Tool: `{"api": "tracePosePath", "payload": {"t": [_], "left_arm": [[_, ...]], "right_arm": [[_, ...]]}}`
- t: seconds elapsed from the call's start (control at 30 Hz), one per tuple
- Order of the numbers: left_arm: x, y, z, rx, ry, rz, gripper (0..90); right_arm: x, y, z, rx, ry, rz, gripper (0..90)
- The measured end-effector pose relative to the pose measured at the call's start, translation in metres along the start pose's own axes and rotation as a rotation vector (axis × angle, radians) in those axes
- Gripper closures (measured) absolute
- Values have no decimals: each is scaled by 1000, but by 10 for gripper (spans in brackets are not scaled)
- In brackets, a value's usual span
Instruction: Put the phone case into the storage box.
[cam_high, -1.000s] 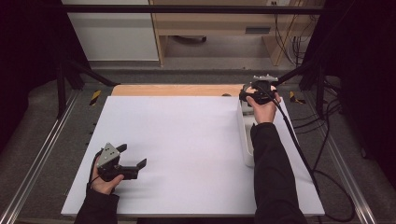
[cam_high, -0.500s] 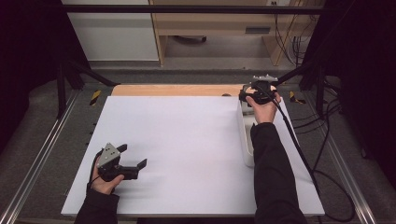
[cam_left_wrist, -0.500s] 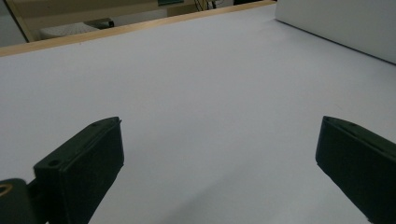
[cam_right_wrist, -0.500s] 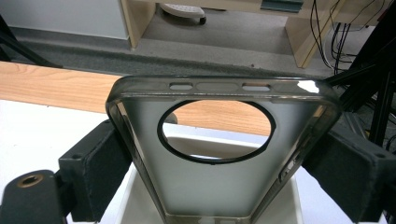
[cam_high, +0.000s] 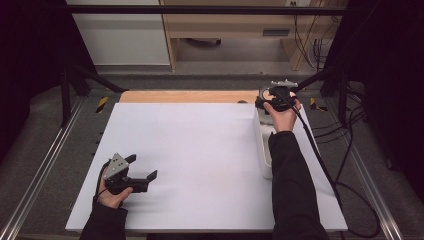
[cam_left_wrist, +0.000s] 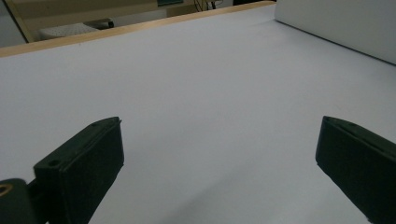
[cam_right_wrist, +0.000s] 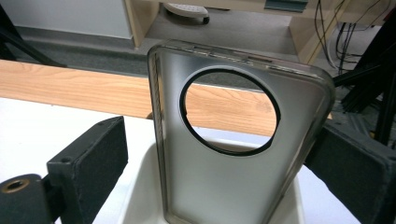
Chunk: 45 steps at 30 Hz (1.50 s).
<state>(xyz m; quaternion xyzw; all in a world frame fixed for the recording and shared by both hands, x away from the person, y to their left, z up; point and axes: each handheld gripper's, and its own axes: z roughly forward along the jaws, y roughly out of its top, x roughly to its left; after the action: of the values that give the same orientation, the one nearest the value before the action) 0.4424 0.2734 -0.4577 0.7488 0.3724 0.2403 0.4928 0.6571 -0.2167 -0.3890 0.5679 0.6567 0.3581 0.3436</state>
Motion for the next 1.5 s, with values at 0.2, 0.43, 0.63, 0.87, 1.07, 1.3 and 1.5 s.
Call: {"api": "tracePosePath", "payload": {"t": [0.2,0.43,0.63,0.87,1.07,1.3,1.5], "left_arm": [[0,0,0,-2,0,0,7],[0,0,0,-3,-1,1,8],[-1,0,0,-4,-1,2,8],[-1,0,-1,-7,-1,4,8],[-2,1,-1,-6,-1,9,7],[-2,1,-1,-10,-7,9,7],[-3,1,-2,-13,-10,14,6]], "right_arm": [[0,1,-2,-18,-21,-36,34],[-2,4,-8,-59,-30,-55,22],[-4,8,-16,-103,-8,-74,23],[-1,12,-33,-131,55,-74,23],[4,12,-54,-166,142,-73,23],[13,9,-84,-206,267,-74,23],[19,2,-109,-251,352,-87,23]]}}
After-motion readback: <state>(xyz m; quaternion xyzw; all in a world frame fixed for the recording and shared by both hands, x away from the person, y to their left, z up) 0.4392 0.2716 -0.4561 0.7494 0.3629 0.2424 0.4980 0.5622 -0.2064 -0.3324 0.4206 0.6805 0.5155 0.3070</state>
